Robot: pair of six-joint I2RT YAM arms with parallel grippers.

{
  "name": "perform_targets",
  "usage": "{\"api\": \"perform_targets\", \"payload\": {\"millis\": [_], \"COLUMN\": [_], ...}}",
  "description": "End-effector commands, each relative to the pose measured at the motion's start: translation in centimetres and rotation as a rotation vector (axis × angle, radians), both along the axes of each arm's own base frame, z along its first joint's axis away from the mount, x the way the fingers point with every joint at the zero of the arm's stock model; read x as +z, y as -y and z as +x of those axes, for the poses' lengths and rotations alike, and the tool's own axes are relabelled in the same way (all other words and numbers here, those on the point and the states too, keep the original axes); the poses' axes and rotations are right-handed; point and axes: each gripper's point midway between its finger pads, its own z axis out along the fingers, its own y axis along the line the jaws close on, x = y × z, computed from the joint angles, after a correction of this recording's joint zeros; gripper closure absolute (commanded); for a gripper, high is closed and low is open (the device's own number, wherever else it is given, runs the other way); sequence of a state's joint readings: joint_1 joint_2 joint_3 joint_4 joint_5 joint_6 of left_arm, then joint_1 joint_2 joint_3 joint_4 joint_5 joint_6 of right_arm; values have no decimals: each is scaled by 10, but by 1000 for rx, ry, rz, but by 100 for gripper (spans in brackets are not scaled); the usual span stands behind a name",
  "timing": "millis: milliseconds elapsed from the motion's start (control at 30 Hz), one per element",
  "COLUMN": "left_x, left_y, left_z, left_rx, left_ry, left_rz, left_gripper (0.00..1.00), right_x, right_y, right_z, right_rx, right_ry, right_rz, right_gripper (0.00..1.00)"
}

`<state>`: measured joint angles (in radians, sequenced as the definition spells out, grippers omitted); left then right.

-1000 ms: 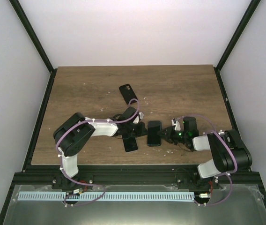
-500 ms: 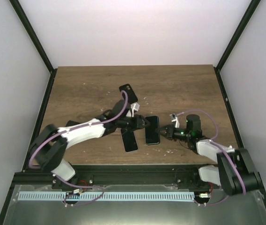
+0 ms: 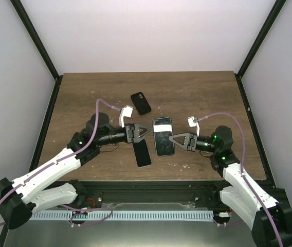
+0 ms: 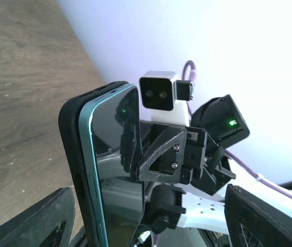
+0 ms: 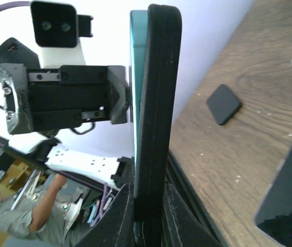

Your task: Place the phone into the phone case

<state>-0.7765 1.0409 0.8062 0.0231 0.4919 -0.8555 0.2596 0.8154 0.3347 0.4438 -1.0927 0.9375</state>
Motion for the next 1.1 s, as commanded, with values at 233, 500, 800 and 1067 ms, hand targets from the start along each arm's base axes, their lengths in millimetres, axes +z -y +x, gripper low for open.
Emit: {"api": "perform_targets", "payload": {"millis": [233, 500, 800, 1067], "left_x": [10, 11, 8, 6], "left_y": [0, 6, 9, 9], "left_z": [-19, -25, -21, -23], "left_rx": [-91, -150, -139, -148], "left_ry": [54, 46, 29, 24], "left_rz": [-90, -136, -134, -129], "left_gripper": [26, 40, 74, 100], "right_x": [86, 91, 88, 85], "right_y": [-21, -24, -26, -27], "right_z": [-20, -16, -16, -17], "right_rx": [110, 112, 115, 116], "right_ry": [195, 192, 184, 184], "right_rz": [128, 136, 132, 132], "right_gripper": [99, 99, 99, 98]}}
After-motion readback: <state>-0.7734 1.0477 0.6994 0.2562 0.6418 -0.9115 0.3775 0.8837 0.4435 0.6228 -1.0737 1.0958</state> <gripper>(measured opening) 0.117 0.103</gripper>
